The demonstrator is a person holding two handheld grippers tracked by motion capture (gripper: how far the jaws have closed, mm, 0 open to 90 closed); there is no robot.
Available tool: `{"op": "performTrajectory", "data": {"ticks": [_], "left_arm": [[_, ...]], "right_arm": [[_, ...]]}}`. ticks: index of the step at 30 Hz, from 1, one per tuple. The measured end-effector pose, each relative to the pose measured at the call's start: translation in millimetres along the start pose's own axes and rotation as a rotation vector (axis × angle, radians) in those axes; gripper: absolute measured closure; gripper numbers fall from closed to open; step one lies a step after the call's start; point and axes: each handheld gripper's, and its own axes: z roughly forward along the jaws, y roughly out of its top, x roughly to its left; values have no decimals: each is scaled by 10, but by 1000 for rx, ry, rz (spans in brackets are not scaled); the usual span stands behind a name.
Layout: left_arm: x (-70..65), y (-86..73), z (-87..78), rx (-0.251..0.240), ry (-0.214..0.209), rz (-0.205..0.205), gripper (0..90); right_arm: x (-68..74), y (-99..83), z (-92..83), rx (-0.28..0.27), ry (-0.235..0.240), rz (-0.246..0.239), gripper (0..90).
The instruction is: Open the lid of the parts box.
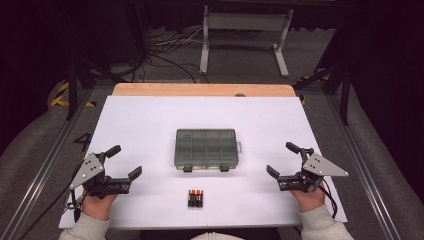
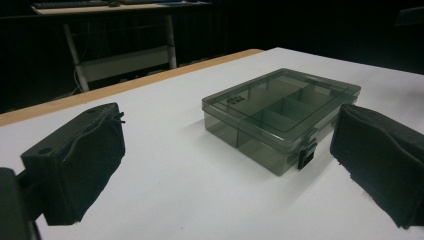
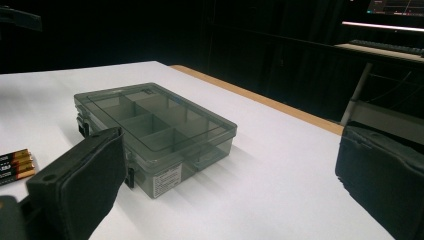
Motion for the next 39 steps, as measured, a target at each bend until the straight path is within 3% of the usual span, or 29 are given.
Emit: {"op": "performTrajectory", "data": {"ticks": [11, 12, 13, 15, 21, 27, 35, 39], "left_arm": [[9, 13, 22, 13, -7, -8, 16], [17, 17, 46, 5, -17, -34, 16], [17, 17, 46, 5, -17, -34, 17], [42, 41, 72, 2, -24, -58, 18], [69, 165, 127, 11, -24, -50, 23], [47, 277, 293, 14, -42, -30, 21], [17, 455, 528, -6, -82, 15, 9], [-7, 488, 649, 0, -103, 0, 10]], "right_arm": [[17, 12, 1, 16, 2, -4, 7], [29, 15, 26, 17, 5, 4, 7], [29, 15, 26, 17, 5, 4, 7], [37, 29, 74, 7, 23, 52, 7], [61, 132, 186, -2, 29, 28, 7], [64, 202, 306, 12, 43, 3, 7], [51, 329, 557, 18, 73, 8, 7], [46, 361, 659, 22, 87, 16, 8]]}}
